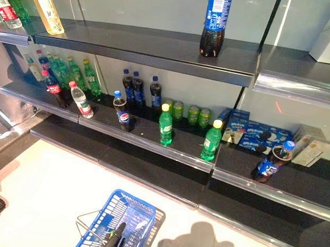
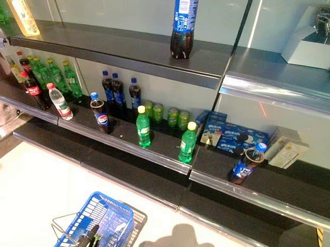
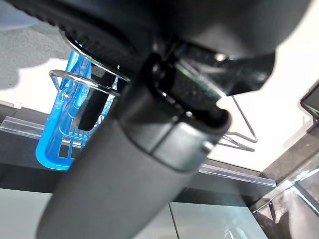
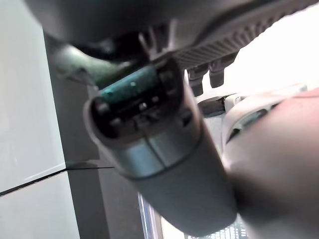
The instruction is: Pick up the drink and place into the basket.
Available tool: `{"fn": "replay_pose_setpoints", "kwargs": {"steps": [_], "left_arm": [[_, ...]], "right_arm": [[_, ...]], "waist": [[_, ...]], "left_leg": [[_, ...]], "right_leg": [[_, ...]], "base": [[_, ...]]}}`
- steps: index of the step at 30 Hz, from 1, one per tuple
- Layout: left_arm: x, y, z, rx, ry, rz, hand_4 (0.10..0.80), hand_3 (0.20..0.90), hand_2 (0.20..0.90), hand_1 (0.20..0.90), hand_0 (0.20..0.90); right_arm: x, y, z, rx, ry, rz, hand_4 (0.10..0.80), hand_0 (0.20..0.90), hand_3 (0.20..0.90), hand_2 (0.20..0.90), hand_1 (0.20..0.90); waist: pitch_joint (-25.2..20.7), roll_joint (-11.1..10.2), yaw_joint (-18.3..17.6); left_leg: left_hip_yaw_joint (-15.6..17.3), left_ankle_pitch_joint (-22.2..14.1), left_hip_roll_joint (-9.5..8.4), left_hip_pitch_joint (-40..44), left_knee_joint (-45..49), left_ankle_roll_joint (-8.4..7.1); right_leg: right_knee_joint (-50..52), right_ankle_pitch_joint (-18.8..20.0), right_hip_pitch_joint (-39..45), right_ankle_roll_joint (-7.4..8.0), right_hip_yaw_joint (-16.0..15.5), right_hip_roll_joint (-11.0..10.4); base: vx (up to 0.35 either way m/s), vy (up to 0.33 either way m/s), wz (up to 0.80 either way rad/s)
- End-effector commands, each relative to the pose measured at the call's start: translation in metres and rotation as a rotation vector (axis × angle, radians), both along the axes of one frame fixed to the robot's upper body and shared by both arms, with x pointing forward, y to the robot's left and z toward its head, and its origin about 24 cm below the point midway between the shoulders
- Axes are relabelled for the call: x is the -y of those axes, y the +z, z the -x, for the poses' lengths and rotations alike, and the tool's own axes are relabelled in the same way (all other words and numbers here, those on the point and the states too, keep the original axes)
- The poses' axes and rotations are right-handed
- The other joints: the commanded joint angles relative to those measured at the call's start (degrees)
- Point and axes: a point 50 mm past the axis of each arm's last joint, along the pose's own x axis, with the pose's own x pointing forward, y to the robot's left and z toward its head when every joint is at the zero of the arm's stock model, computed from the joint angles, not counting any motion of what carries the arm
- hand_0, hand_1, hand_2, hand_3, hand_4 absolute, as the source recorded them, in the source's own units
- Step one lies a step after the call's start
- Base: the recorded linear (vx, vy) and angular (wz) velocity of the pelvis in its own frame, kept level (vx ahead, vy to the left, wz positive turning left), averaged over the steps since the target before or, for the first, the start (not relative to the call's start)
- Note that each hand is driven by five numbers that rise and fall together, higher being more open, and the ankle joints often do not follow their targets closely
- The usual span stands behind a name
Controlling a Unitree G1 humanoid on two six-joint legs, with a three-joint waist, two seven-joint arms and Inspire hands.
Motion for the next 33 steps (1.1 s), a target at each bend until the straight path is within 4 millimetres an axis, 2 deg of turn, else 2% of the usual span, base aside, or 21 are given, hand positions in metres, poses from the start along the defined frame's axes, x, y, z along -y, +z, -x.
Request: {"fn": "replay_pose_setpoints", "kwargs": {"steps": [1, 4, 8, 9, 11, 13, 14, 15, 16, 17, 18, 19, 21, 23, 24, 29, 33], "left_arm": [[-0.008, 0.019, -0.057, 0.266, -0.086, -0.069, 0.1, 0.2, 0.3, 0.3, 0.3], [-0.008, 0.02, -0.059, 0.266, -0.09, -0.071, 0.1, 0.2, 0.3, 0.3, 0.3], [-0.011, 0.023, -0.063, 0.267, -0.1, -0.079, 0.1, 0.2, 0.3, 0.3, 0.3], [-0.011, 0.025, -0.066, 0.269, -0.104, -0.083, 0.1, 0.2, 0.3, 0.3, 0.3], [-0.012, 0.028, -0.069, 0.274, -0.1, -0.087, 0.1, 0.2, 0.3, 0.3, 0.3], [-0.014, 0.031, -0.07, 0.279, -0.096, -0.095, 0.1, 0.2, 0.3, 0.3, 0.3], [-0.014, 0.031, -0.07, 0.278, -0.095, -0.095, 0.1, 0.2, 0.3, 0.3, 0.3], [-0.015, 0.033, -0.068, 0.283, -0.082, -0.098, 0.1, 0.2, 0.3, 0.3, 0.3], [-0.015, 0.033, -0.068, 0.283, -0.082, -0.098, 0.1, 0.2, 0.3, 0.3, 0.3], [-0.015, 0.033, -0.065, 0.286, -0.068, -0.097, 0.1, 0.2, 0.3, 0.3, 0.3], [-0.014, 0.033, -0.062, 0.288, -0.061, -0.096, 0.1, 0.2, 0.3, 0.3, 0.3], [-0.014, 0.033, -0.062, 0.288, -0.061, -0.096, 0.1, 0.2, 0.3, 0.3, 0.3], [-0.011, 0.031, -0.055, 0.286, -0.045, -0.092, 0.1, 0.2, 0.3, 0.3, 0.3], [-0.009, 0.031, -0.053, 0.284, -0.046, -0.091, 0.1, 0.2, 0.3, 0.3, 0.3], [-0.009, 0.031, -0.053, 0.284, -0.046, -0.091, 0.1, 0.2, 0.3, 0.3, 0.3], [-0.007, 0.029, -0.041, 0.272, -0.033, -0.086, 0.1, 0.2, 0.3, 0.3, 0.3], [-0.008, 0.028, -0.036, 0.265, -0.041, -0.082, 0.1, 0.2, 0.3, 0.3, 0.3]], "right_arm": [[-0.001, 0.002, -0.013, 0.036, 0.095, 0.074, 0.8, 0.9, 0.9, 0.9, 0.9], [-0.002, 0.003, -0.019, 0.069, 0.137, 0.086, 0.8, 0.9, 0.9, 0.9, 0.9], [-0.005, 0.015, -0.047, 0.235, 0.237, 0.157, 0.8, 0.9, 0.9, 0.9, 0.9], [-0.008, 0.024, -0.065, 0.324, 0.279, 0.191, 0.8, 0.9, 0.9, 0.9, 0.9], [-0.013, 0.039, -0.085, 0.432, 0.313, 0.215, 0.8, 0.9, 0.9, 0.9, 0.9], [-0.019, 0.065, -0.109, 0.583, 0.343, 0.258, 0.8, 0.9, 0.9, 0.9, 0.9], [-0.019, 0.067, -0.11, 0.592, 0.345, 0.262, 0.8, 0.9, 0.9, 0.9, 0.9], [-0.019, 0.096, -0.124, 0.757, 0.358, 0.347, 0.8, 0.9, 0.9, 0.9, 0.9], [-0.019, 0.096, -0.124, 0.757, 0.358, 0.347, 0.8, 0.9, 0.9, 0.9, 0.9], [-0.015, 0.118, -0.132, 0.881, 0.341, 0.402, 0.8, 0.9, 0.9, 0.9, 0.9], [-0.012, 0.129, -0.134, 0.948, 0.323, 0.428, 0.8, 0.9, 0.9, 0.9, 0.9], [-0.012, 0.129, -0.134, 0.948, 0.323, 0.428, 0.8, 0.9, 0.9, 0.9, 0.9], [-0.003, 0.16, -0.139, 1.108, 0.263, 0.498, 0.8, 0.9, 0.9, 0.9, 0.9], [-0.001, 0.174, -0.141, 1.183, 0.259, 0.542, 0.8, 0.9, 0.9, 0.9, 0.9], [-0.001, 0.174, -0.141, 1.183, 0.259, 0.542, 0.8, 0.9, 0.9, 0.9, 0.9], [0.004, 0.237, -0.15, 1.483, 0.221, 0.697, 0.8, 0.9, 0.9, 0.9, 0.9], [0.006, 0.265, -0.148, 1.611, 0.199, 0.799, 0.8, 0.9, 0.9, 0.9, 0.9]], "waist": [[1.8, -1.1, 0.1], [1.8, -1.2, 0.1], [2.0, -1.8, 0.0], [2.3, -2.1, -0.1], [2.6, -2.6, -0.5], [2.9, -3.0, -1.2], [2.9, -3.0, -1.2], [3.1, -3.3, -2.1], [3.1, -3.3, -2.1], [3.1, -3.3, -2.8], [3.1, -3.3, -3.1], [3.1, -3.3, -3.1], [3.0, -3.0, -4.1], [3.0, -2.9, -4.3], [3.0, -2.9, -4.3], [2.8, -2.3, -4.8], [2.3, -2.1, -4.9]], "left_leg": [[1.7, -0.9, -1.7, 0.3, 1.7, 1.86], [1.6, -1.0, -1.8, 0.3, 1.7, 1.93], [1.6, -1.1, -1.9, 0.3, 2.0, 2.02], [1.7, -1.2, -1.87, 0.2, 2.2, 2.09], [1.9, -1.3, -1.82, 0.0, 2.4, 2.17], [2.2, -1.4, -1.75, -0.2, 2.7, 2.32], [2.2, -1.4, -1.74, -0.2, 2.7, 2.34], [2.6, -1.5, -1.67, -0.3, 2.9, 2.51], [2.6, -1.5, -1.67, -0.3, 2.9, 2.51], [3.0, -1.7, -1.66, -0.3, 2.9, 2.7], [3.4, -1.9, -1.65, -0.2, 2.9, 2.8], [3.4, -1.9, -1.65, -0.2, 2.9, 2.8], [4.3, -2.3, -1.76, 0.2, 2.8, 3.13], [4.6, -2.6, -1.81, 0.4, 2.9, 3.27], [4.6, -2.6, -1.81, 0.4, 2.9, 3.27], [6.0, -3.5, -1.93, 1.0, 3.1, 3.37], [6.8, -4.0, -2.02, 1.3, 3.1, 3.4]], "right_leg": [[0.8, -2.2, 1.6, -1.17, -1.4, -0.2], [0.8, -2.1, 1.6, -1.13, -1.3, -0.3], [1.0, -2.0, 1.5, -0.89, -1.2, -0.4], [1.1, -1.8, 1.4, -0.76, -1.0, -0.4], [1.2, -1.7, 1.2, -0.58, -0.8, -0.5], [1.3, -1.5, 0.8, -0.36, -0.5, -0.5], [1.3, -1.5, 0.8, -0.35, -0.5, -0.5], [1.5, -1.4, 0.3, -0.11, -0.2, -0.5], [1.5, -1.4, 0.3, -0.11, -0.2, -0.5], [1.5, -1.4, 0.1, 0.1, 0.2, -0.6], [1.5, -1.4, -0.1, 0.18, 0.4, -0.6], [1.5, -1.4, -0.1, 0.18, 0.4, -0.6], [1.8, -1.5, -0.5, 0.42, 0.9, -0.7], [1.8, -1.6, -0.6, 0.52, 1.1, -0.8], [1.8, -1.6, -0.6, 0.52, 1.1, -0.8], [1.3, -1.3, -0.6, 1.17, 1.4, -1.4], [1.4, -1.3, -0.9, 1.5, 1.3, -1.8]], "base": [[0.0, 0.0, 0.0], [0.0, 0.0, 0.0], [0.0, 0.0, 0.0], [0.0, 0.0, 0.0], [-0.035, -0.025, -0.06], [-0.028, -0.018, -0.12], [-0.029, -0.006, -0.06], [0.0, 0.0, 0.0], [-0.025, 0.014, -0.03], [-0.008, 0.028, -0.06], [-0.008, 0.028, -0.06], [0.0, 0.039, -0.03], [0.004, 0.054, -0.11], [0.005, 0.036, -0.19], [0.011, 0.037, -0.14], [0.014, 0.05, -0.13], [0.012, 0.022, -0.04]]}}
